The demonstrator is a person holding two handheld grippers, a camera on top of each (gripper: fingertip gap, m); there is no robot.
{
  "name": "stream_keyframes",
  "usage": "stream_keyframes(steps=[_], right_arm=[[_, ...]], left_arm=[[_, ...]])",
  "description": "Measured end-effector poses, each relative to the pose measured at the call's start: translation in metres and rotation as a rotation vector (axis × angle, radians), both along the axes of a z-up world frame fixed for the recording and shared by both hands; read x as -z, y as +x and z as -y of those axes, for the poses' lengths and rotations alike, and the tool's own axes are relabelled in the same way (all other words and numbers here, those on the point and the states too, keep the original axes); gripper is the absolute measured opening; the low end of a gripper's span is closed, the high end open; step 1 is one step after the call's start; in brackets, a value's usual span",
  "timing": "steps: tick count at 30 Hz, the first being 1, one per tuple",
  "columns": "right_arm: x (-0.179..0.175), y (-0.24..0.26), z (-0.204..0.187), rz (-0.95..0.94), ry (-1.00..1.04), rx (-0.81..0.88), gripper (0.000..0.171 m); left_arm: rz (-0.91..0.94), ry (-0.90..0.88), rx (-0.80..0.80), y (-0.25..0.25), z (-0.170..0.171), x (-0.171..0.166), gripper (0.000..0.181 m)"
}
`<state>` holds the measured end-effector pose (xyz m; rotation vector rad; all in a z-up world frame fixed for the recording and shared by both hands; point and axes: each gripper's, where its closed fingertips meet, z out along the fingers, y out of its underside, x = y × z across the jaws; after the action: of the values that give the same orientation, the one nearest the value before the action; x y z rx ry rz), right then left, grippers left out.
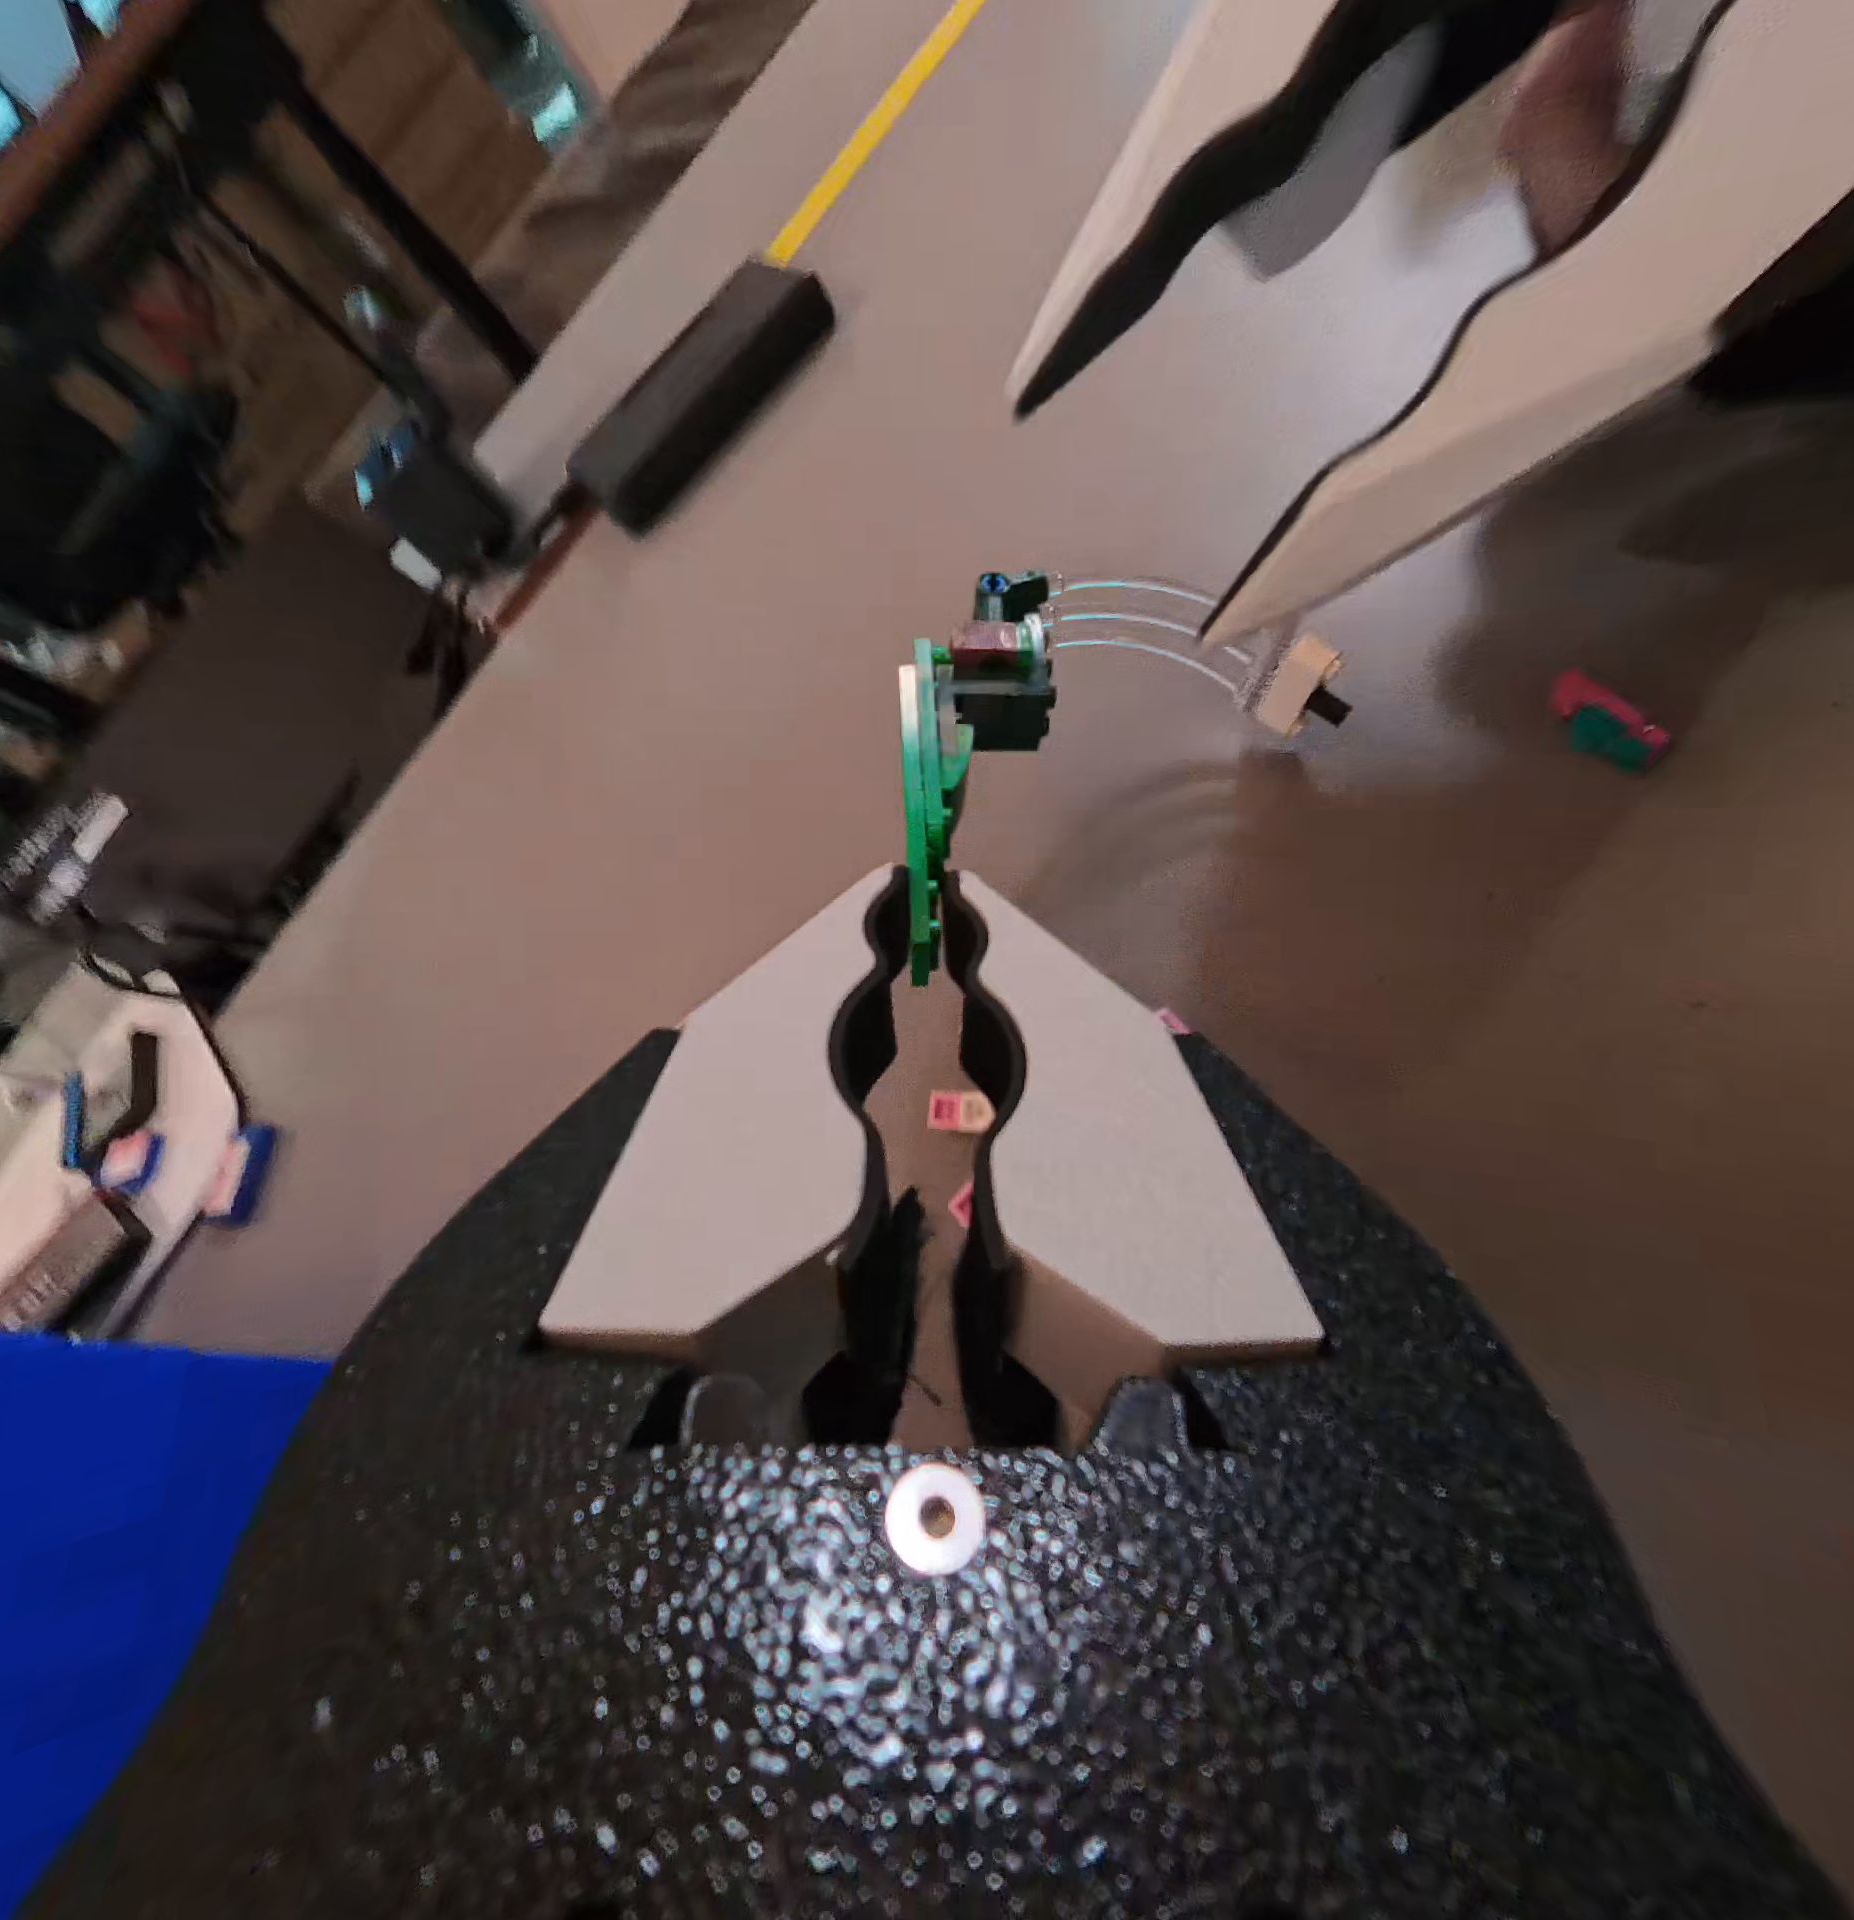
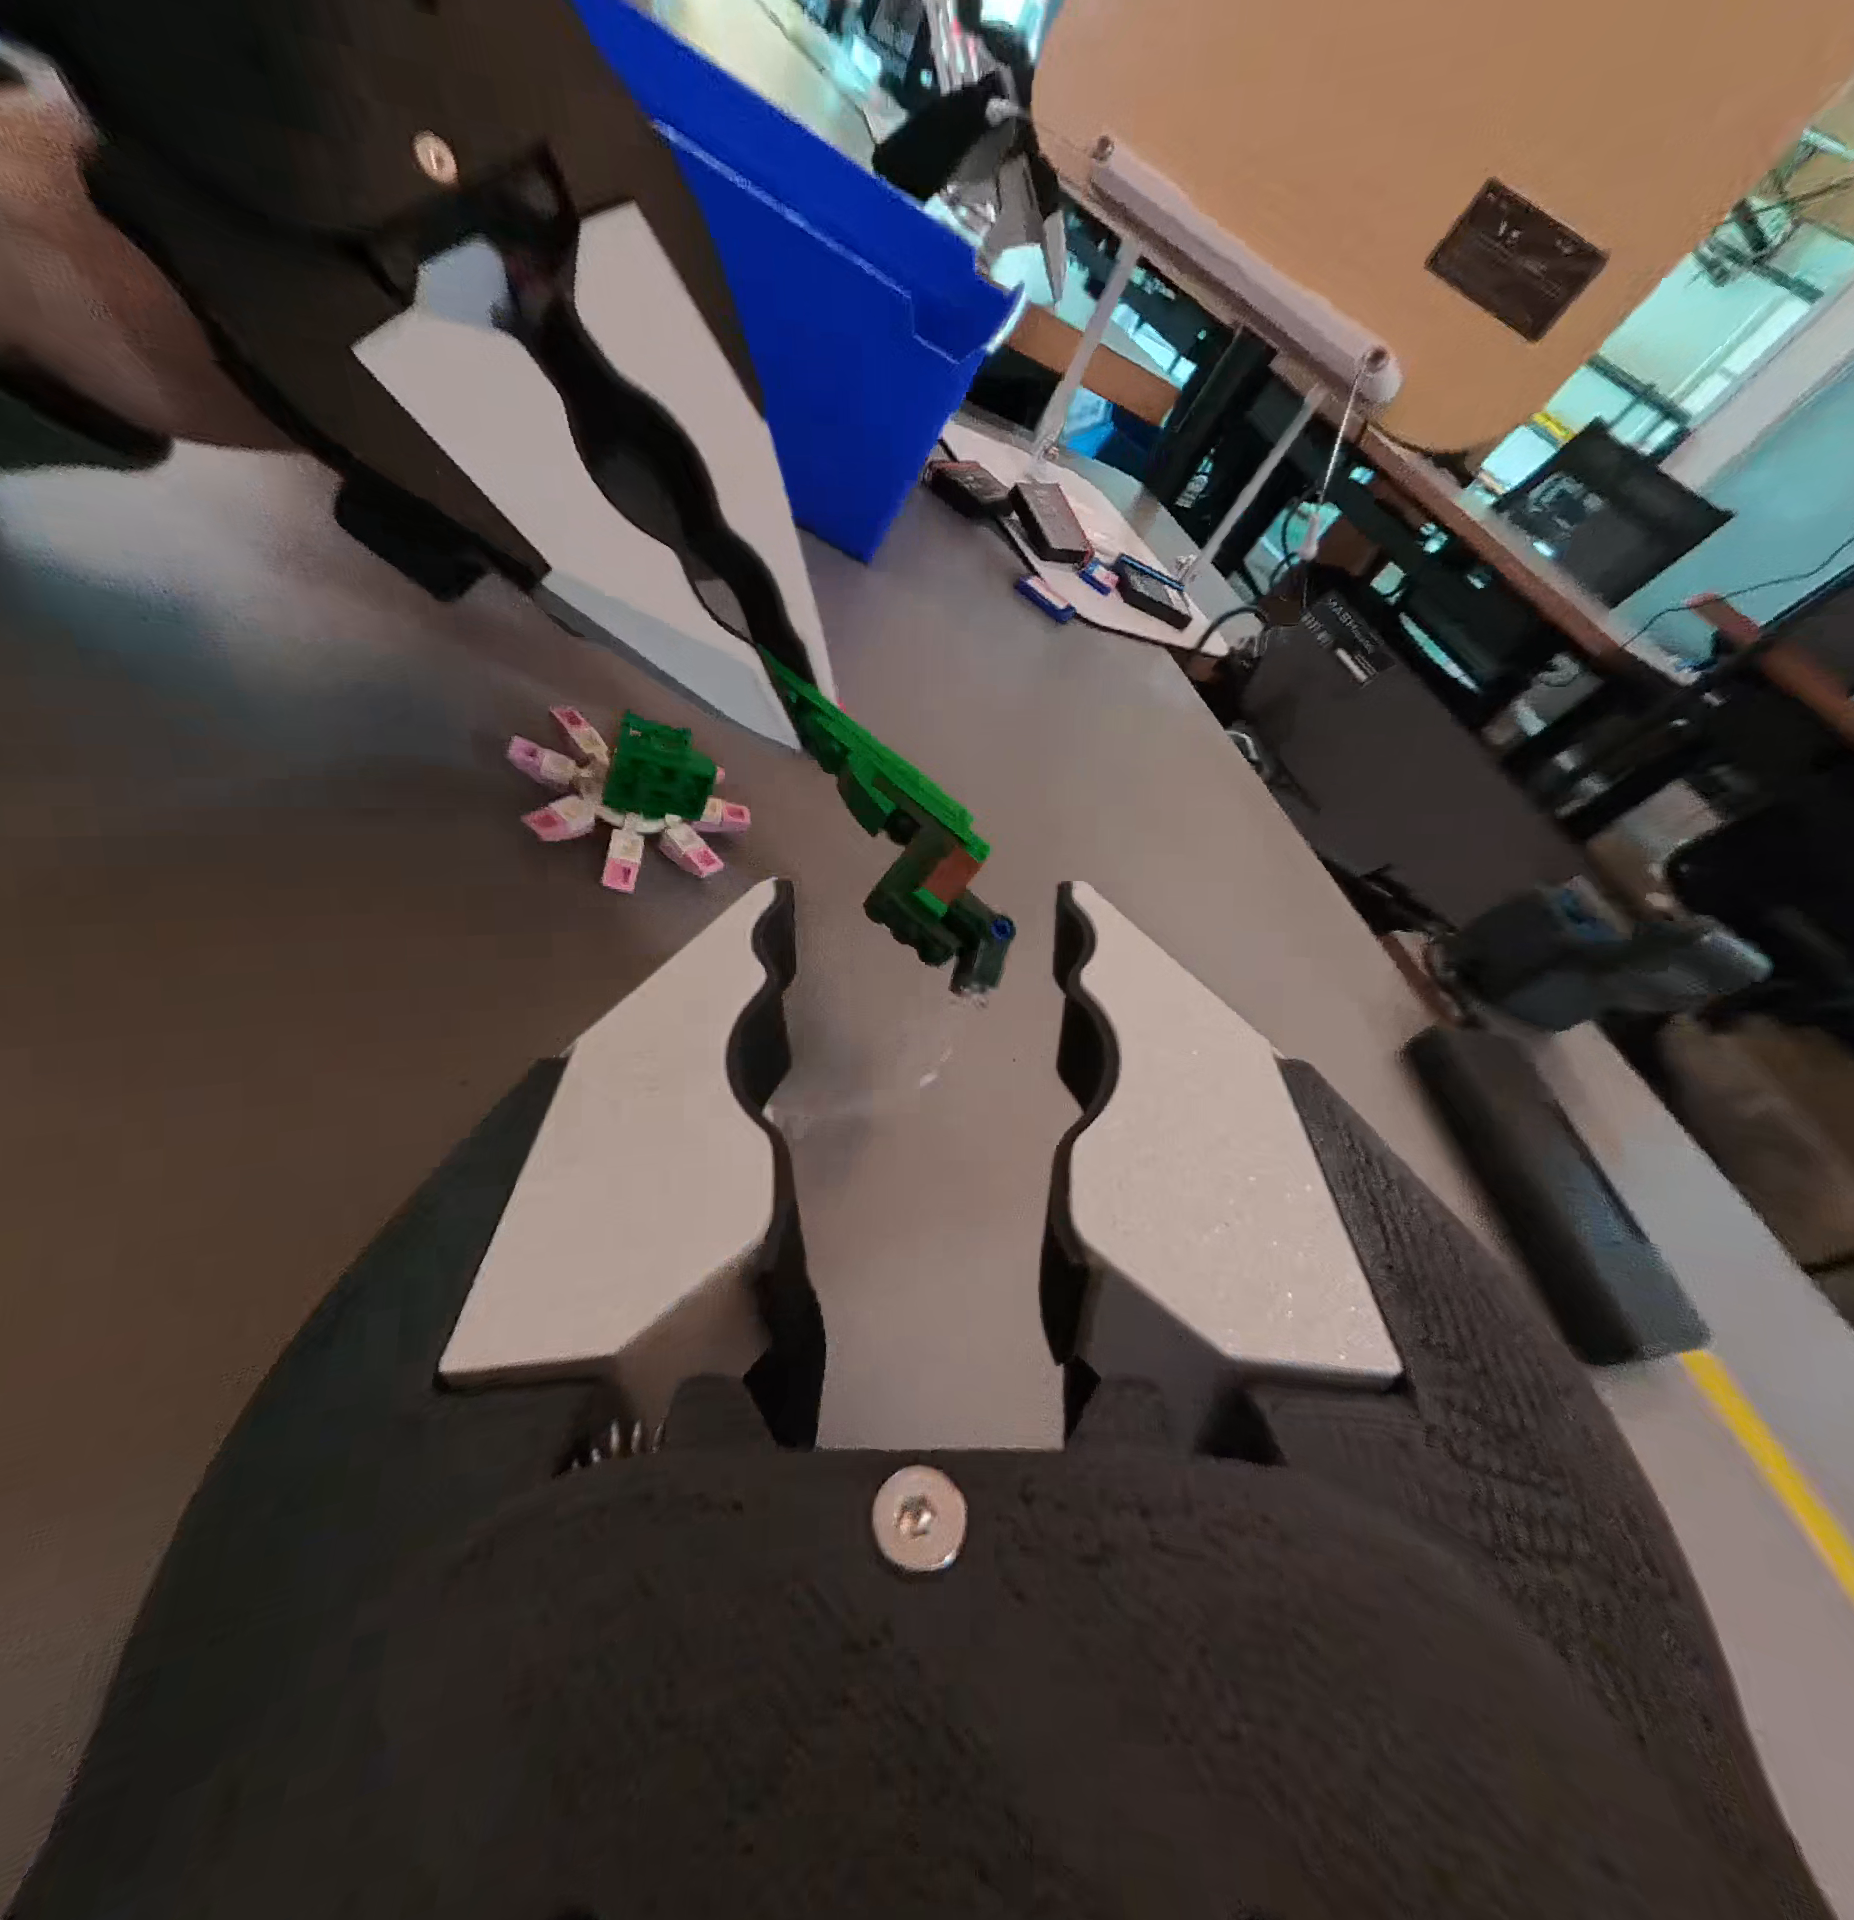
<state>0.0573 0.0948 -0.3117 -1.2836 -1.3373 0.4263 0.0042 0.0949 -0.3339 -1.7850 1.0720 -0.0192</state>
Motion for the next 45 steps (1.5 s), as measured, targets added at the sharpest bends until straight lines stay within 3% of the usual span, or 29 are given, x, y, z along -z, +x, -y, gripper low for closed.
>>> stream_keyframes(steps=[6, 11, 14, 18, 21, 23, 26, 28, 32, 35, 42, 45], right_arm=[[0.015, 0.0, -0.019, 0.129, -0.005, 0.164, 0.041], [0.017, 0.002, -0.018, 0.121, -0.09, 0.179, 0.034], [0.014, 0.003, -0.02, 0.181, 0.026, 0.203, 0.028], [0.014, 0.005, -0.018, 0.263, 0.142, 0.186, 0.028], [0.021, 0.006, -0.014, 0.396, 0.344, 0.171, 0.028], [0.017, 0.006, -0.015, 0.344, 0.29, 0.185, 0.028], [0.011, 0.012, -0.023, 0.28, 0.235, 0.217, 0.028], [0.009, 0.016, -0.025, 0.245, 0.205, 0.228, 0.028], [0.01, 0.017, -0.027, 0.204, 0.166, 0.233, 0.029], [0.009, 0.015, -0.026, 0.196, 0.186, 0.231, 0.028], [0.01, 0.013, -0.022, 0.199, 0.196, 0.209, 0.029], [0.017, 0.012, -0.018, 0.211, 0.073, 0.176, 0.029]], left_arm=[[-0.07, 0.173, 0.094, 0.024, 0.007, -0.018, 0.004], [-0.105, 0.23, 0.113, 0.031, 0.01, -0.022, 0.004], [-0.081, 0.208, 0.086, 0.031, 0.007, -0.023, 0.004], [0.02, 0.165, 0.06, 0.03, 0.007, -0.025, 0.003], [0.302, 0.174, -0.026, 0.006, -0.001, -0.065, 0.003], [0.416, 0.159, -0.06, -0.017, -0.005, -0.084, 0.003], [0.296, 0.079, -0.155, -0.047, -0.012, -0.07, 0.004], [0.217, 0.126, -0.286, -0.084, -0.014, -0.078, 0.004], [0.389, 0.178, -0.327, -0.135, -0.006, -0.117, 0.004], [0.369, 0.266, -0.349, -0.158, 0.0, -0.131, 0.004], [0.117, 0.49, -0.259, -0.138, 0.015, -0.137, 0.004], [0.181, 0.351, -0.191, -0.113, 0.015, -0.12, 0.004]])
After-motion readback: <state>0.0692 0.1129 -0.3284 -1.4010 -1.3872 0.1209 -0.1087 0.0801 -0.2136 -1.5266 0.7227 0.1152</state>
